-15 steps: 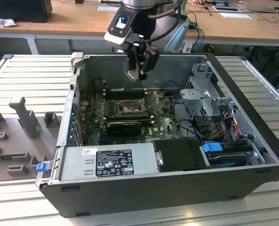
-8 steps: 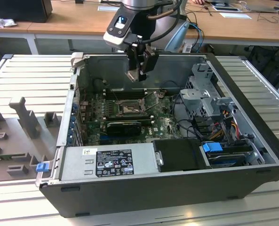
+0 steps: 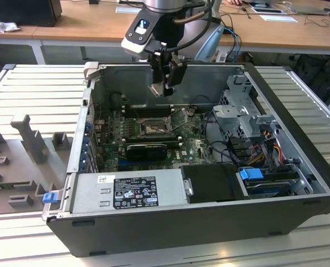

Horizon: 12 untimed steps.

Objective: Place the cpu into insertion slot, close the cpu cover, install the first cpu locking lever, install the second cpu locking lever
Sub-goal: 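Place the cpu into insertion slot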

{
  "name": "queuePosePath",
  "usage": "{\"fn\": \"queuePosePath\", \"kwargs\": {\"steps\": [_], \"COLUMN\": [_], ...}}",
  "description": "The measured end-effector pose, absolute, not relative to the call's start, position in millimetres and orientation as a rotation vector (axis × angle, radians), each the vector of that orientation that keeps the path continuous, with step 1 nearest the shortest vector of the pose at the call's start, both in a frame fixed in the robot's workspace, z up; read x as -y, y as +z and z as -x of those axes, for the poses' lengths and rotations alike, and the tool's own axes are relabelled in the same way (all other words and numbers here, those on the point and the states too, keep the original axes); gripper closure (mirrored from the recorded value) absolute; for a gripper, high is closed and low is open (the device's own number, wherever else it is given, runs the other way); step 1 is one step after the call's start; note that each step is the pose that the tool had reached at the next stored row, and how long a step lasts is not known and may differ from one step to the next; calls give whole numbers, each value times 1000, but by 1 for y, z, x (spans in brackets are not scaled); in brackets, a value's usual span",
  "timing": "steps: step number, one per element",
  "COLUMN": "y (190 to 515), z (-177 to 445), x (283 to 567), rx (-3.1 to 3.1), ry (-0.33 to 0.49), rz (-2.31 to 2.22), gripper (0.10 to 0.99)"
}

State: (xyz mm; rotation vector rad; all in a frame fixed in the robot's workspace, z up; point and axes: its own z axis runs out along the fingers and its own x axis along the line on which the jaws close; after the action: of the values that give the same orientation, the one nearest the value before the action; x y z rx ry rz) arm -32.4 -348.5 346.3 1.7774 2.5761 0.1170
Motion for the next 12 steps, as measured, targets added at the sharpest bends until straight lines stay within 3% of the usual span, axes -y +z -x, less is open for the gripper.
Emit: {"fn": "queuePosePath", "kwargs": {"steps": [12], "y": [341], "z": [32], "x": [349], "rx": [-2414], "ry": [110], "rz": [-1987], "gripper": [557]}}
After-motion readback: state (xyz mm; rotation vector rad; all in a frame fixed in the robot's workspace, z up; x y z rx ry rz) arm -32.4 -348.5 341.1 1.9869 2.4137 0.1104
